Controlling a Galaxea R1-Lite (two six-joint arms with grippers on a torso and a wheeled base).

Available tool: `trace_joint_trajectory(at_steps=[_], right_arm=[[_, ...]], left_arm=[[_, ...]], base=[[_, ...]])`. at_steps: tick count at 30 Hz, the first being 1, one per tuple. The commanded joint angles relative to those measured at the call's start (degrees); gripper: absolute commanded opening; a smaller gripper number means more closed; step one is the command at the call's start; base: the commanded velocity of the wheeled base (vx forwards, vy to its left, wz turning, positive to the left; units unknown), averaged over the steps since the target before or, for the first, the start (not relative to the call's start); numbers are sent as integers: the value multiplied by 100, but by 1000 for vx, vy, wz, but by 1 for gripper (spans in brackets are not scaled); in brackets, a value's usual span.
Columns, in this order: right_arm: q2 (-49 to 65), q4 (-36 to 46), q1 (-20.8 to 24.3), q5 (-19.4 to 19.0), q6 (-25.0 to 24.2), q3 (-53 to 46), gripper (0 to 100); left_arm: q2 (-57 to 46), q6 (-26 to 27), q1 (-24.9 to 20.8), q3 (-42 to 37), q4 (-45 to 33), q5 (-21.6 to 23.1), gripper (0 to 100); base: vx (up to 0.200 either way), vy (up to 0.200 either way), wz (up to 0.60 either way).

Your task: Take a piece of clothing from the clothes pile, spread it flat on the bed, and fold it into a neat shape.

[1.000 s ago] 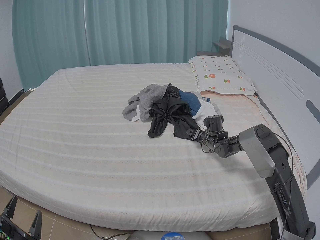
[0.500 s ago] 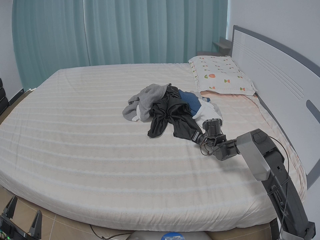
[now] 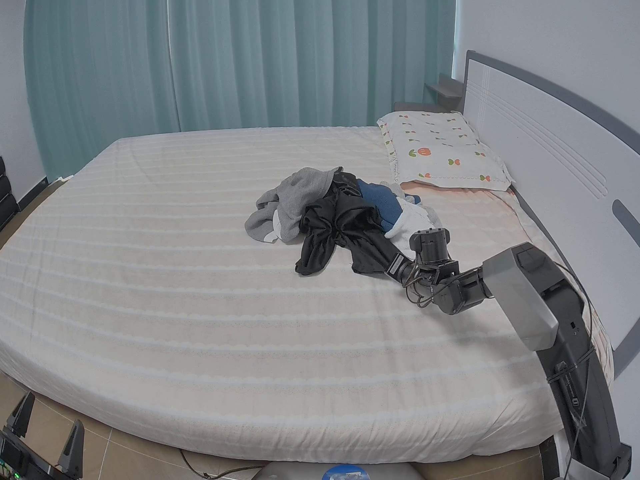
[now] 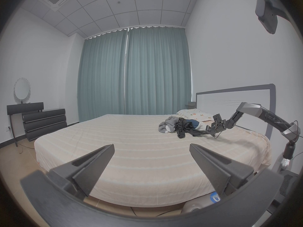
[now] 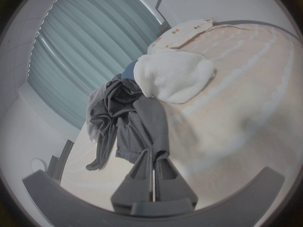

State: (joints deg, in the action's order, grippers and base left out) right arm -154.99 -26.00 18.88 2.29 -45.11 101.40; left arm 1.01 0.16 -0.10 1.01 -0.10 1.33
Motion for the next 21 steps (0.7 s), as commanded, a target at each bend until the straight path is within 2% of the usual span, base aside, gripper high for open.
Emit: trace_joint_trajectory(at_steps=[1,4,8,12,13,14,17,21], right_arm=[[2210,-1047,-95,-1020,-640,-2924,0],[2931,-2005,10,-1416,-921,-4260,0],[4021,-3016,256,-1925,-1027,-5719,0],[5128,-3315,652,-2347,-1009,-6387,0],[5172,-3324,669,-2356,-1009,-6405,0],[5778,-3315,994,-2383,-1000,-6554,0],[6394,-3350,1399,-2374,-886,-6809,0],[6939,-3394,1610,-2383,-534,-6994,0]], left_arm=[[-101,2,1,-92,1,-1,100],[-101,2,1,-92,1,-1,100],[-101,2,1,-92,1,-1,100],[-101,2,1,-92,1,-1,100],[-101,2,1,-92,1,-1,100],[-92,2,1,-92,1,-1,100],[-92,2,1,-92,1,-1,100],[-92,2,1,-92,1,-1,100]], base=[[0,0,0],[0,0,0],[0,0,0],[0,0,0],[0,0,0],[0,0,0],[0,0,0],[0,0,0]])
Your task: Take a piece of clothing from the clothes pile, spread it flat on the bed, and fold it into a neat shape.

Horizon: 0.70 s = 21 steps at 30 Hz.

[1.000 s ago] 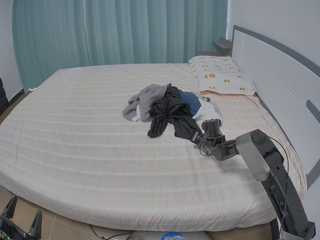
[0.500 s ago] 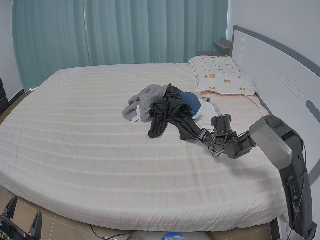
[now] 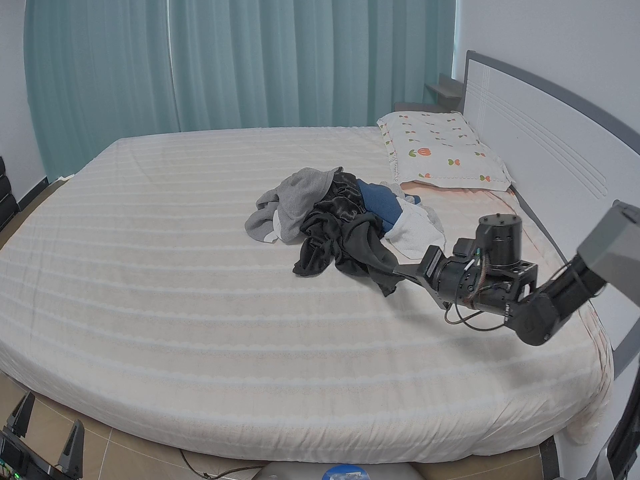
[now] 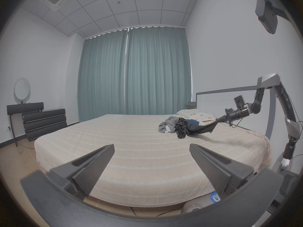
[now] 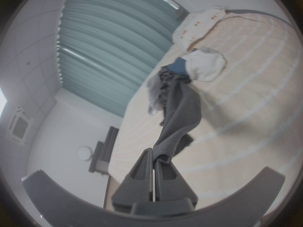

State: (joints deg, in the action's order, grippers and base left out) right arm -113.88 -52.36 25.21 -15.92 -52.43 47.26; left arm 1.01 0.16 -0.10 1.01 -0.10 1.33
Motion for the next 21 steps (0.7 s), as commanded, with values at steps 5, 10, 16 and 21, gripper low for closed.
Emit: trace_joint_trajectory(at_steps=[5,10,16,21], right_arm=[[2705,-767,907,-561,603,-1650,0],[2380,-1040,872,-500,690,-1597,0],[2371,-1224,880,-465,690,-1624,0],[2380,-1233,898,-201,717,-1589,0]], left_arm=[[-92,28,1,-92,1,25,100],[-84,54,1,-92,10,69,100],[-101,239,1,-31,71,69,100],[1129,-728,27,1490,414,69,100]], base=[[0,0,0],[0,0,0],[0,0,0],[0,0,0]])
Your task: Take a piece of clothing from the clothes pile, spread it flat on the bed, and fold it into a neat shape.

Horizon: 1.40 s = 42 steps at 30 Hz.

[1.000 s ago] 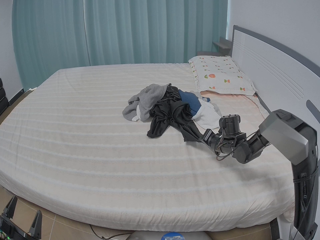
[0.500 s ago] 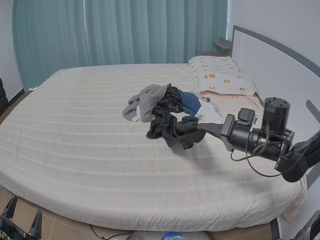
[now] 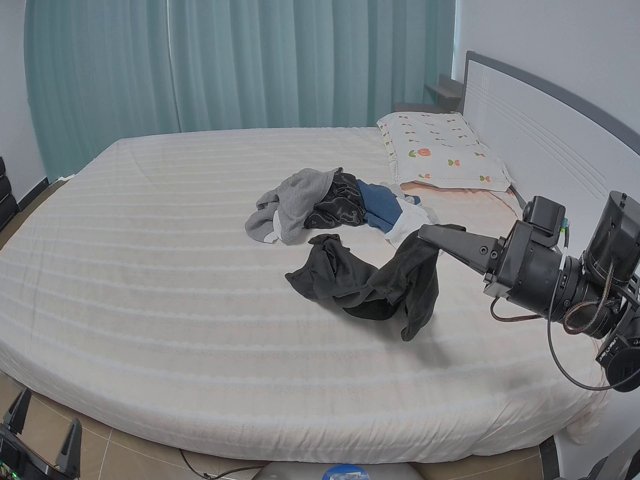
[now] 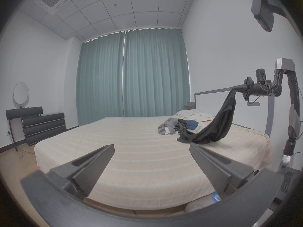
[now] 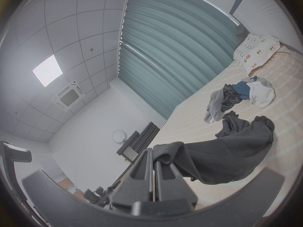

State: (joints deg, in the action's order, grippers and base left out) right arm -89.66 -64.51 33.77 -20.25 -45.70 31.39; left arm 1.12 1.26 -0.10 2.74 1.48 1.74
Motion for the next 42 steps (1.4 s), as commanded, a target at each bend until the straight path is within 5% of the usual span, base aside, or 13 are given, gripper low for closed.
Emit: trace_joint_trajectory(at_steps=[1,5,13,17,21,27,33,42], right_arm=[[-34,-9,42,258,53,-10,0],[1,-17,7,276,141,7,0],[1,-44,-204,249,176,95,0],[-87,-141,-336,249,149,166,0],[-139,-299,-450,232,141,174,0],[-385,-325,-450,223,132,192,0],[-623,-642,-424,293,158,192,0],[-711,-932,-371,320,202,429,0]], left_arm=[[1171,-697,1,1299,239,125,100],[2015,59,-69,1167,46,634,100],[4994,33,-148,1193,1039,1074,100],[6409,-3,-720,1255,1804,1179,100],[8062,-161,-1484,1431,2885,1003,100],[10039,-618,-2363,2187,4089,54,100],[11402,-837,-2838,2943,4607,-78,100],[12553,-899,-2926,3865,4757,-245,100]], base=[[0,0,0],[0,0,0],[0,0,0],[0,0,0],[0,0,0],[0,0,0],[0,0,0],[0,0,0]])
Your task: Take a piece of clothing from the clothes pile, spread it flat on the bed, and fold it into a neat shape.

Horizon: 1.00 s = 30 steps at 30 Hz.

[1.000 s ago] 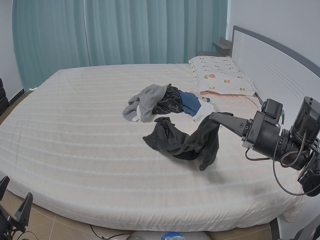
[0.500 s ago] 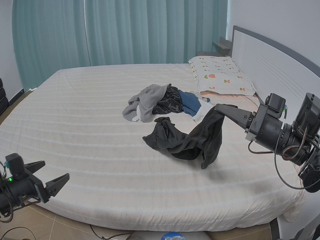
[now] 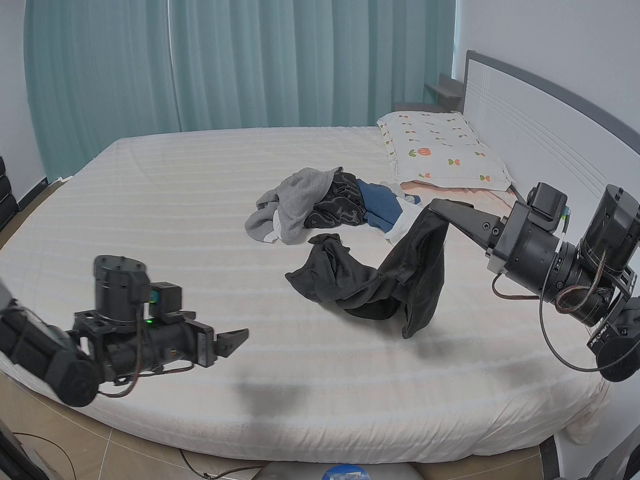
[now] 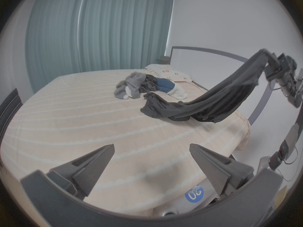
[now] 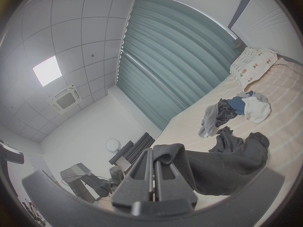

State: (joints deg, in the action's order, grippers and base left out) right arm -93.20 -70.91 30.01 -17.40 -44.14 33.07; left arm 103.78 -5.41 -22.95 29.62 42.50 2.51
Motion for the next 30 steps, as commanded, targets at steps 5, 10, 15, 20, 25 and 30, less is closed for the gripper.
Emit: trace_joint_trajectory(at_steps=[5,10,15,20,25,30], right_arm=[[-357,-195,119,35,64,674,0],[-172,34,382,43,64,1263,0],[-32,359,585,43,64,1492,0],[126,385,567,43,72,1500,0],[179,394,514,43,72,1509,0],[188,385,497,43,72,1509,0]], left_arm=[[2419,-232,-693,1371,672,-427,100],[2762,-259,-702,2047,681,-506,100],[3017,-259,-702,2566,716,-594,100],[3588,-294,-622,3454,699,-1288,100],[3896,-294,-579,3726,699,-1271,100],[4423,-364,-561,4174,716,-1218,100]], base=[[0,0,0],[0,0,0],[0,0,0],[0,0,0],[0,0,0],[0,0,0]])
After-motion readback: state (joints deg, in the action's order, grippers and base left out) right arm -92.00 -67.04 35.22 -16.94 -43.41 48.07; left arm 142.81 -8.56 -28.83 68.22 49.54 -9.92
